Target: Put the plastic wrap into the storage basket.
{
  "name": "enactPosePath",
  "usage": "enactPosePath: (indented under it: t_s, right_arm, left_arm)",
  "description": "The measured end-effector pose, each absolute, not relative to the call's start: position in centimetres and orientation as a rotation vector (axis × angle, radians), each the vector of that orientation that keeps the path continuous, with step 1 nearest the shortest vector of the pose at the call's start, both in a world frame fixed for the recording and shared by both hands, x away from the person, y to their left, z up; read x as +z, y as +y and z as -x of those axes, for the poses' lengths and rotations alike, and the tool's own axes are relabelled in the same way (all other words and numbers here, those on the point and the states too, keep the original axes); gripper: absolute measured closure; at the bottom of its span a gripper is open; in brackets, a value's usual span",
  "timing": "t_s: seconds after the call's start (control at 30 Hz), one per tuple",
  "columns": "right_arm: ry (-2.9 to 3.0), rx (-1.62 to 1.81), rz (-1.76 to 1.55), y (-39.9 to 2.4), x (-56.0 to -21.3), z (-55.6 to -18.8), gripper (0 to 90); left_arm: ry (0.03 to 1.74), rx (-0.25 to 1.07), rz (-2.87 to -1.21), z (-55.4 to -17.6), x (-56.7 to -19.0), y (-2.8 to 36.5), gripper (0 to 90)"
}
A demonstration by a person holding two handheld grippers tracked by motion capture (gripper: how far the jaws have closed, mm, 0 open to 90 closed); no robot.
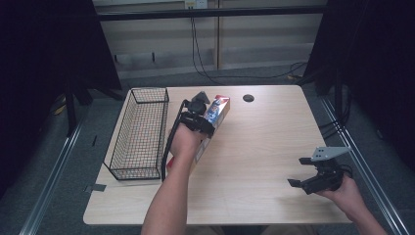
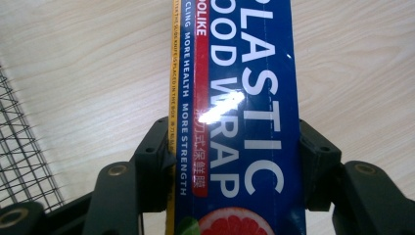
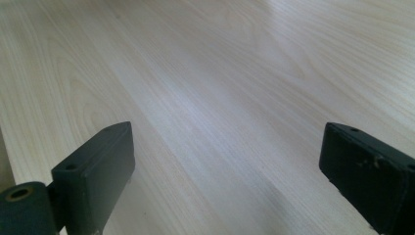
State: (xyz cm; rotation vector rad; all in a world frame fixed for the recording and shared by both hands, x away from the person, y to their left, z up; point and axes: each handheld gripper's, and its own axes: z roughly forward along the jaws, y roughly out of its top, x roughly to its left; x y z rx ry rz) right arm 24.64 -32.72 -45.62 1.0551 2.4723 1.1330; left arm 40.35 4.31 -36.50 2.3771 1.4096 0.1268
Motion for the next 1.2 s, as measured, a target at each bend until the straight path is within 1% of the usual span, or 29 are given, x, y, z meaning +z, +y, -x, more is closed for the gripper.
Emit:
enactPosePath:
  t_s: [0.17,0.4,0.43,0.5,0.83,0.87,1.2]
  right_arm:
    - [2.474,1.129,-1.049,-32.7,-45.6,-24.6,6.0]
    - [2.468,1.129,-1.061,-32.7,-45.6,-24.7,4.9]
    - [2.466,1.126,-1.063,-32.7,-45.6,-24.7,4.5]
    - [2.465,1.124,-1.063,-32.6,-45.6,-24.7,4.2]
    - [2.457,1.131,-1.069,-32.5,-45.6,-24.7,2.7]
    - [2.458,1.131,-1.069,-32.5,-45.7,-24.7,2.6]
    - [2.465,1.124,-1.054,-32.4,-45.8,-24.8,1.9]
  left_arm:
    - [1.404,0.144,-2.385,-40.5,-36.1,5.0,43.1]
    - [1.442,0.132,-2.334,-40.5,-35.6,5.8,43.1]
    - [1.42,0.139,-2.36,-40.6,-35.5,6.0,43.1]
    - [1.445,0.131,-2.331,-40.6,-35.3,6.3,43.1]
    - [1.469,0.125,-2.318,-40.5,-34.7,7.4,43.1]
    - [1.469,0.141,-2.309,-40.6,-34.6,7.5,43.1]
    - [1.497,0.148,-2.296,-40.6,-34.0,8.9,43.2]
